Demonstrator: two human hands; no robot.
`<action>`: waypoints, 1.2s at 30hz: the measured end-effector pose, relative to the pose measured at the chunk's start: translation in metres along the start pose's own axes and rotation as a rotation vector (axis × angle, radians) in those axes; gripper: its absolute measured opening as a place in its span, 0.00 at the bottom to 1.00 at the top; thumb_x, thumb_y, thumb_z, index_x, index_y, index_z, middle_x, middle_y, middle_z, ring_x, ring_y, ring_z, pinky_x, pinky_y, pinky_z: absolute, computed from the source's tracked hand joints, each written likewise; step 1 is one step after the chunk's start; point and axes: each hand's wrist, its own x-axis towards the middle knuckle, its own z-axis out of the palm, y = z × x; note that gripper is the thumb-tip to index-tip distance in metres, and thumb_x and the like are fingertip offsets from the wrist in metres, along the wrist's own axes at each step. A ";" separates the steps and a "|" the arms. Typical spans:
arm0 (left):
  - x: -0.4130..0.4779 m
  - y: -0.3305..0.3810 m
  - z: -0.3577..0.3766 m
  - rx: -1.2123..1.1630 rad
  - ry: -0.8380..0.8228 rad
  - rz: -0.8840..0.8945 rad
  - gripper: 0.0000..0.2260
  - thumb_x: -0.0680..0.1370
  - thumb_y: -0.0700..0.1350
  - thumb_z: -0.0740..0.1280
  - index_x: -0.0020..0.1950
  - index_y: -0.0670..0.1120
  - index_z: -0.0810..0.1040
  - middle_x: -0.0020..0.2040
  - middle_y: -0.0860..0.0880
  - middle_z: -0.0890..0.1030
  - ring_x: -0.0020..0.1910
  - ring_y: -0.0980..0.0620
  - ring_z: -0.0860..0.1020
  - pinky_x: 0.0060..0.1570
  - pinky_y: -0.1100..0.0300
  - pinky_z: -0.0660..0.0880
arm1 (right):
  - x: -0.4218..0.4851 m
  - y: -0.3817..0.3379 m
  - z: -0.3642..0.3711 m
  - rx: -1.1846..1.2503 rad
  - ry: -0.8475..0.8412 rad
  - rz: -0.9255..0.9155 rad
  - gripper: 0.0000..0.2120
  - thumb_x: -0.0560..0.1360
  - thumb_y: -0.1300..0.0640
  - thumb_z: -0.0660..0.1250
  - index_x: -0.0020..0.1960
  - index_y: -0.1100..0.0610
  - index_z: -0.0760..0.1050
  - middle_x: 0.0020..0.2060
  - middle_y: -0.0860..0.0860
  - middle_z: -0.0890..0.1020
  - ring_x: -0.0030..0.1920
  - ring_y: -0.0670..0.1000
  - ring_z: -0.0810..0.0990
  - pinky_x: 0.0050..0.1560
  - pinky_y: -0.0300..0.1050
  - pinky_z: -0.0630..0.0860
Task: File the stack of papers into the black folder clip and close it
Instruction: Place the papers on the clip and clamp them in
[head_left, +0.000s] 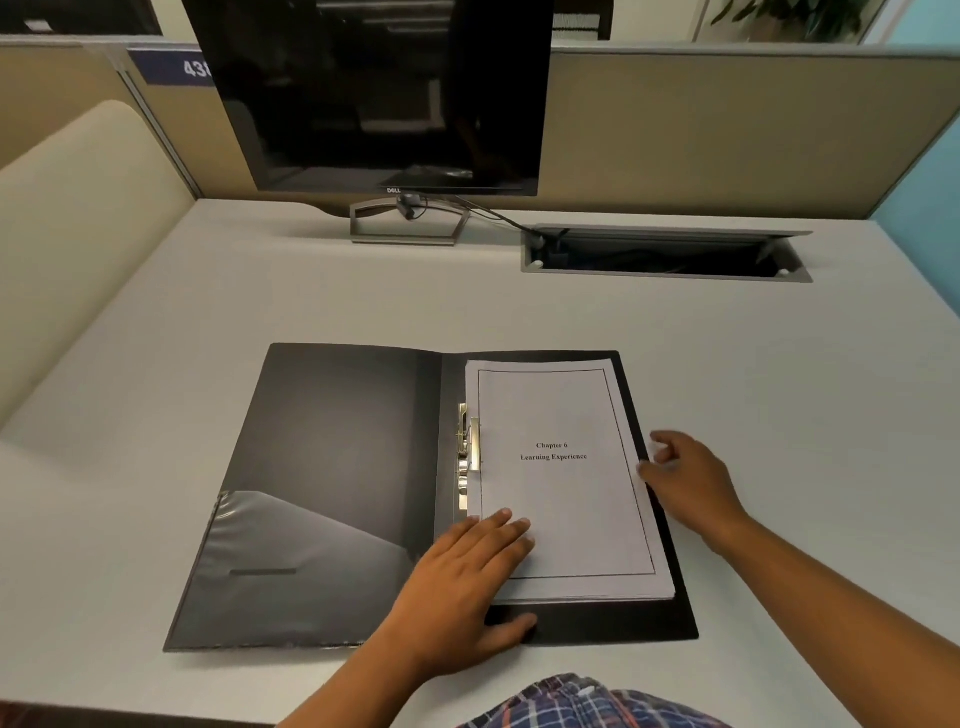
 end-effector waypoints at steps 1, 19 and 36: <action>0.009 0.003 0.000 -0.002 -0.017 0.039 0.29 0.77 0.65 0.59 0.74 0.52 0.65 0.75 0.52 0.68 0.75 0.52 0.62 0.72 0.49 0.62 | 0.008 -0.004 -0.002 -0.028 0.027 -0.033 0.20 0.74 0.58 0.67 0.66 0.56 0.72 0.54 0.54 0.78 0.53 0.54 0.77 0.54 0.45 0.72; 0.115 0.055 0.030 0.126 -0.194 0.418 0.20 0.72 0.55 0.69 0.58 0.44 0.79 0.59 0.43 0.78 0.66 0.43 0.70 0.72 0.45 0.58 | 0.129 -0.088 0.038 -0.726 -0.149 -0.483 0.21 0.72 0.68 0.58 0.64 0.58 0.72 0.58 0.58 0.73 0.57 0.61 0.73 0.56 0.57 0.73; 0.123 0.056 0.035 0.213 -0.238 0.509 0.24 0.72 0.58 0.68 0.65 0.47 0.77 0.66 0.48 0.77 0.71 0.46 0.67 0.72 0.49 0.56 | 0.114 -0.138 0.085 -0.772 -0.303 -0.591 0.25 0.71 0.66 0.59 0.68 0.55 0.68 0.63 0.56 0.71 0.62 0.59 0.70 0.61 0.57 0.69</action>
